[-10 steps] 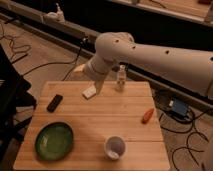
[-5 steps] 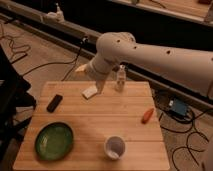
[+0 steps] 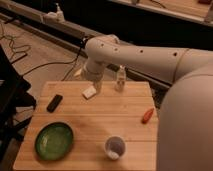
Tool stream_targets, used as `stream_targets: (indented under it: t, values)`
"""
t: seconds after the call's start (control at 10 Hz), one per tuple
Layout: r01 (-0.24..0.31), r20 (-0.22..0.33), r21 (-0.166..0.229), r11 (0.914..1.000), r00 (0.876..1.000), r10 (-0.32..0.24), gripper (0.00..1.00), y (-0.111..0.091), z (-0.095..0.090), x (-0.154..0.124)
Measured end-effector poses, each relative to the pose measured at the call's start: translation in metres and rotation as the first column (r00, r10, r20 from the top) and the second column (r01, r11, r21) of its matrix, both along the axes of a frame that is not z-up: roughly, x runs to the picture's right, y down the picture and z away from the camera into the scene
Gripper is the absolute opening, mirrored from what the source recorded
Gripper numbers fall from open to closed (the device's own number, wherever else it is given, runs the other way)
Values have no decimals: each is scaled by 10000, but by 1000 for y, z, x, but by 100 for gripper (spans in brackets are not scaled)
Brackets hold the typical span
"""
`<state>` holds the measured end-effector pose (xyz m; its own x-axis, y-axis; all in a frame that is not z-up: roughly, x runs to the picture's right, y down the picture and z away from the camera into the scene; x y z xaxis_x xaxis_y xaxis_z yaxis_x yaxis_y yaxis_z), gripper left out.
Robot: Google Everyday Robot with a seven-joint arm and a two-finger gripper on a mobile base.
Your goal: Place the eraser in the ceramic cup
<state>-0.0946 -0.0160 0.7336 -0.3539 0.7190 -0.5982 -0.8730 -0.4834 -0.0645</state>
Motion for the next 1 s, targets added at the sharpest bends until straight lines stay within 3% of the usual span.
stream_targets:
  t: [0.4, 0.8, 1.0]
  values:
    - [-187, 442, -423, 9989, 9988, 206, 80, 1, 42, -52]
    - [-915, 1320, -997, 9908, 9857, 1043, 80, 6, 60, -102]
    - [-1874, 2619, -1607, 9691, 9385, 2249, 80, -1, 41, -140]
